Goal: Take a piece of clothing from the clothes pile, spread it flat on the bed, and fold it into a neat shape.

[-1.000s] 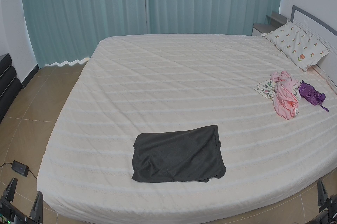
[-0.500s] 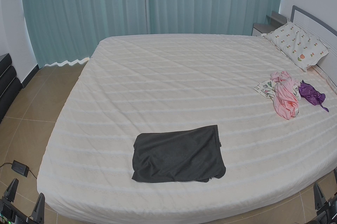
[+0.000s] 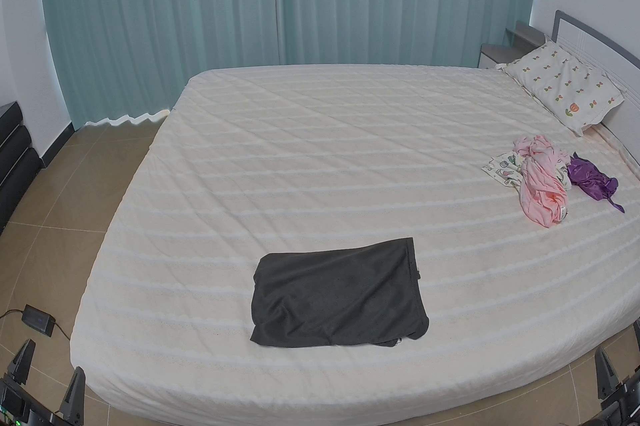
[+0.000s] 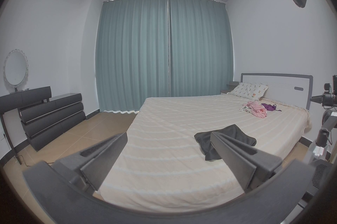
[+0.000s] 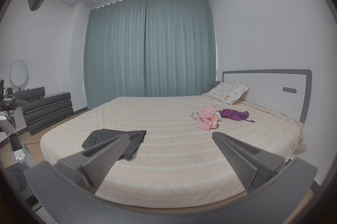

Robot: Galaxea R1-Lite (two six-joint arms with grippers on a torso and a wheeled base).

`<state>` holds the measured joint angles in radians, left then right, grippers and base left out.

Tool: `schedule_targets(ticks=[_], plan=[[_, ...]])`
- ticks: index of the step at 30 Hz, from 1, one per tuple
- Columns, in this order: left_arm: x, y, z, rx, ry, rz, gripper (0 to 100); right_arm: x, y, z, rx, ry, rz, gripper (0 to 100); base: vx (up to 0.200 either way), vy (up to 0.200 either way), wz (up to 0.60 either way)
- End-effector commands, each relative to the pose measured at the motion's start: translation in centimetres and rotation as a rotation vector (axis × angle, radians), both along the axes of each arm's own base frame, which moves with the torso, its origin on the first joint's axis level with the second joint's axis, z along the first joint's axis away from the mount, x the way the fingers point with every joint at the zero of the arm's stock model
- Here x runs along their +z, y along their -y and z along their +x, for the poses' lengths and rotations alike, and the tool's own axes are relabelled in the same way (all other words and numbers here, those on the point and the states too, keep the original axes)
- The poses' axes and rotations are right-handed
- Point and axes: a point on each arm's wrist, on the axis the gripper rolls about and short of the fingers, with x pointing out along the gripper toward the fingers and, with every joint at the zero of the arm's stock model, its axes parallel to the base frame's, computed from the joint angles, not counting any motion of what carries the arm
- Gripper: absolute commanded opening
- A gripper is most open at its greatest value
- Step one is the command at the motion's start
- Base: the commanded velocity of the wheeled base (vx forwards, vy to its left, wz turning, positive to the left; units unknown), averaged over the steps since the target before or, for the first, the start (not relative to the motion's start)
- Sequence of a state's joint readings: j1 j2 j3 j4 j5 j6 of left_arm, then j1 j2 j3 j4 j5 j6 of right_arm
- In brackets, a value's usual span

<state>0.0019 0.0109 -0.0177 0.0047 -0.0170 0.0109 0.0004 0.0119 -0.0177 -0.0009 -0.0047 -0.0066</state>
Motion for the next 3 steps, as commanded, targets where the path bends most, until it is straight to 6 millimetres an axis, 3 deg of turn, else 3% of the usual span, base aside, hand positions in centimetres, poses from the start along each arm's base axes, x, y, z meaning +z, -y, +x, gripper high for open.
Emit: schedule_targets(ticks=[1, 3], plan=[[-0.41, 0.0, 0.07, 0.001, -0.01, 0.0, 100, -0.51, 0.0, 0.04, 0.0, -0.005, 0.002, 100, 0.0, 0.0, 0.0], [-0.41, 0.0, 0.07, 0.001, -0.01, 0.0, 100, -0.51, 0.0, 0.04, 0.0, -0.005, -0.003, 100, 0.0, 0.0, 0.0]])
